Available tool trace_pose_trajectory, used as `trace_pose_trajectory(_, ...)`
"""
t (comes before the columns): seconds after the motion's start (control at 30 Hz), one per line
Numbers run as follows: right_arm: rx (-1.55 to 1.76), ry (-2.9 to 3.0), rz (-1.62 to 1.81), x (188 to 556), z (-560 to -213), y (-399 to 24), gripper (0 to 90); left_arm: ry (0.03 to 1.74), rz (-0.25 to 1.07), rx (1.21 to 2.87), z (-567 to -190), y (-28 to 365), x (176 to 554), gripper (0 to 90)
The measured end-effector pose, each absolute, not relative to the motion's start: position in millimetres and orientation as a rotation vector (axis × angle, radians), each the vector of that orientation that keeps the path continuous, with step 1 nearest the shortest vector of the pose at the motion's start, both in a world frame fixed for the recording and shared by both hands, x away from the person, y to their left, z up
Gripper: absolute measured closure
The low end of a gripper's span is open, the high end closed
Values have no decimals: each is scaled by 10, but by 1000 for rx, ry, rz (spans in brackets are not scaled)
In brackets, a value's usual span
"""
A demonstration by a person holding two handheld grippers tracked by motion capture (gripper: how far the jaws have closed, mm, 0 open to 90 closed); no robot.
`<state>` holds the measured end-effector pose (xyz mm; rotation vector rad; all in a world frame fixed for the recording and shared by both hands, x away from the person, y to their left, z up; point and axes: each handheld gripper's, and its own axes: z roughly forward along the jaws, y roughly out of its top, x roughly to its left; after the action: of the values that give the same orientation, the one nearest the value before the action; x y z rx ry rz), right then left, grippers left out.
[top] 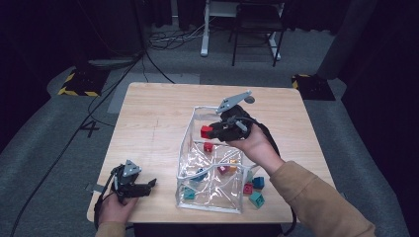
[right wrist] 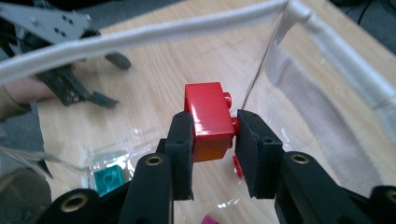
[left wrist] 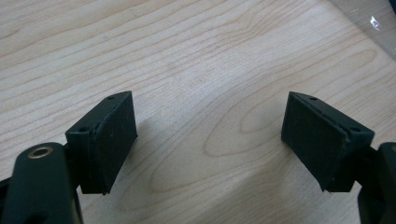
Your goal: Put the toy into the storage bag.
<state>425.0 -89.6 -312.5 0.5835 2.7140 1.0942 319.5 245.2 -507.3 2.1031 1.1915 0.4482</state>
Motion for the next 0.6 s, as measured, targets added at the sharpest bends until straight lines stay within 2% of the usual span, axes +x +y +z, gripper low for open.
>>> trace_pose_trajectory(0.23, 598, 2826, 967, 4285, -3256, -835, 664, 1192, 448, 2102, -5073, 2452, 3194, 185)
trace_pose_trajectory(0.37, 621, 2843, 996, 4264, -3278, -846, 491, 1193, 448, 2102, -5073, 2452, 3195, 185)
trace_pose_trajectory(0.6, 593, 2720, 1192, 4090, -3028, -1059, 464, 1194, 447, 2102, -5073, 2451, 3193, 184)
